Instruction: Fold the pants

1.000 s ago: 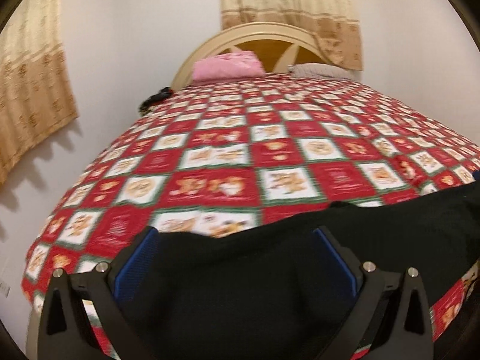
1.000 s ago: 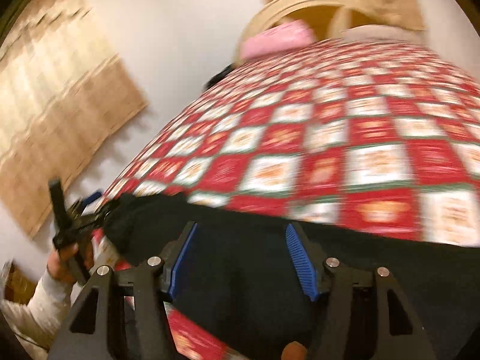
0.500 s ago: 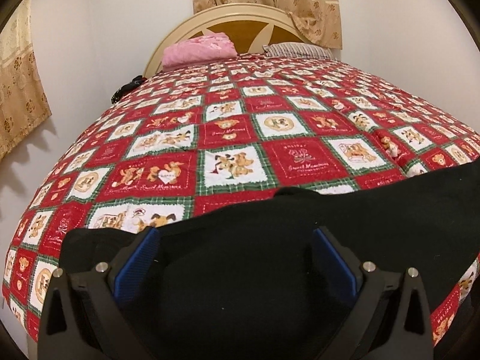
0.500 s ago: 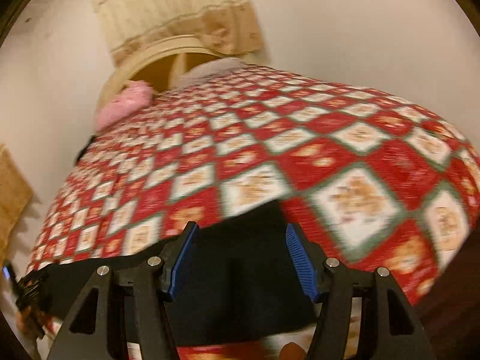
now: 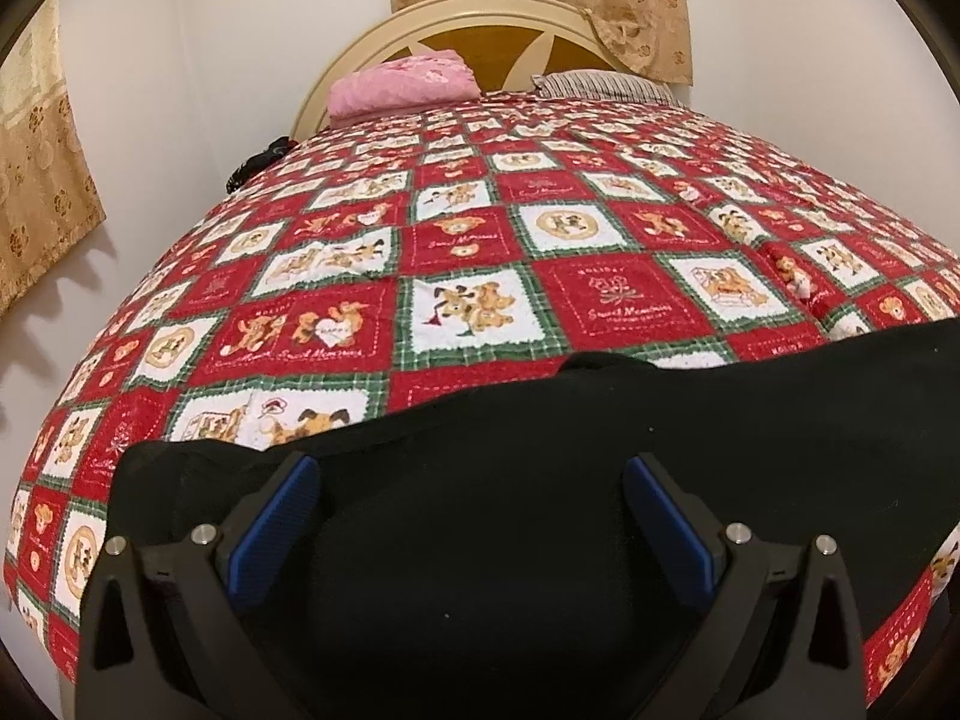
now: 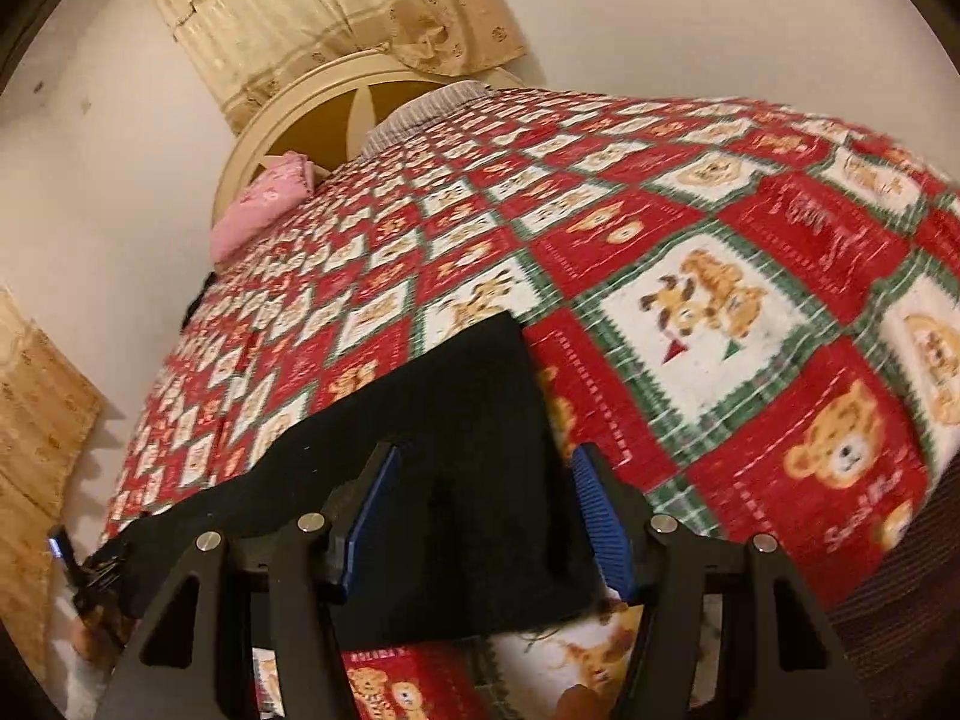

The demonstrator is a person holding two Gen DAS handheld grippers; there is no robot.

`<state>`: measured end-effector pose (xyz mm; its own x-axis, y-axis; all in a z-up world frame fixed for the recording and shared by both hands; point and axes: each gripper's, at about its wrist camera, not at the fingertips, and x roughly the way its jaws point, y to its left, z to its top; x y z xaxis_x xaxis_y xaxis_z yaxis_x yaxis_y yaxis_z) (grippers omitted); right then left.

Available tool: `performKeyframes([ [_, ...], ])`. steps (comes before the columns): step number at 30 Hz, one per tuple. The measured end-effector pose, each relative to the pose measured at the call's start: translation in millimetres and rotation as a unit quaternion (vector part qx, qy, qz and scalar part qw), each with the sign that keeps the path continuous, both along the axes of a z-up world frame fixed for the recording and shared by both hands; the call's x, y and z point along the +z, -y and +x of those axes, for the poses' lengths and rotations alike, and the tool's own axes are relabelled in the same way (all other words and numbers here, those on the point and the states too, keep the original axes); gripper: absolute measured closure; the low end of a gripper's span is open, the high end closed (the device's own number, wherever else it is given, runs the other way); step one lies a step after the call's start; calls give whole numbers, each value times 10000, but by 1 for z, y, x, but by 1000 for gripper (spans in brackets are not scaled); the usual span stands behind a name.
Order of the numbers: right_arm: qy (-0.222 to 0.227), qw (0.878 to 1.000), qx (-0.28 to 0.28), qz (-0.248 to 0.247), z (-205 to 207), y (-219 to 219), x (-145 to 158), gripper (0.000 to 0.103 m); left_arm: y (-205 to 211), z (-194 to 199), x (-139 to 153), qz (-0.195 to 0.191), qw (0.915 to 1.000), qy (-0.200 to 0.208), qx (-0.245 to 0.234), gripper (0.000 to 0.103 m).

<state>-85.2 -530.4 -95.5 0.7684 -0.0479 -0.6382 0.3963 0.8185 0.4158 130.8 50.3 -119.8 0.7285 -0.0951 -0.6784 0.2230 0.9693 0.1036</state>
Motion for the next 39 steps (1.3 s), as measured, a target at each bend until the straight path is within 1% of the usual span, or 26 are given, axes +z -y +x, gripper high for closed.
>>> performKeyframes([
  [1,15,10000,4,-4,0,-1,-1,43,-1,0,0,-25,10000,-2,6,0],
  [2,29,10000,16,11,1,-1,-2,45,-1,0,0,-45,10000,-8,13,0],
  [3,25,10000,8,25,2,0,-3,53,-2,0,0,-59,10000,-9,11,0],
  [4,2,10000,-17,26,3,1,-4,58,-3,0,0,-72,10000,-3,7,0],
  [6,-15,9999,-39,103,3,5,-5,81,-3,-1,0,-94,10000,11,3,0],
  [7,2,9998,-3,210,2,5,-5,88,-3,-1,1,-105,9999,20,0,0],
  [8,26,9995,37,306,3,5,-5,90,-4,-2,2,-119,9999,29,-2,0],
  [10,76,9996,67,260,2,-2,-1,90,-5,-3,3,-142,9999,49,-9,0],
  [14,249,9993,250,-86,3,-33,23,91,-5,-6,6,-189,9998,108,-48,0],
  [17,487,9971,524,-248,5,-64,49,91,-5,-10,10,-286,9994,154,-117,0],
  [20,629,9934,857,-422,13,-99,72,91,-5,-15,15,-409,9987,218,-196,0],
  [22,710,9904,1076,-493,23,-124,83,91,-4,-18,18,-495,9981,250,-256,0],
  [25,831,9860,1379,-442,39,-154,92,91,-4,-24,22,-638,9969,277,-358,0],
  [27,859,9827,1578,-437,52,-175,93,91,-4,-28,25,-704,9961,299,-430,0],
  [30,833,9763,1962,-379,75,-209,85,91,-3,-34,27,-726,9955,333,-515,0],
  [35,559,9653,2533,-303,113,-260,58,92,-4,-42,27,-804,9944,316,-608,0],
  [39,325,9589,2802,-291,138,-293,31,92,-1,-48,24,-823,9939,245,-686,0],
])
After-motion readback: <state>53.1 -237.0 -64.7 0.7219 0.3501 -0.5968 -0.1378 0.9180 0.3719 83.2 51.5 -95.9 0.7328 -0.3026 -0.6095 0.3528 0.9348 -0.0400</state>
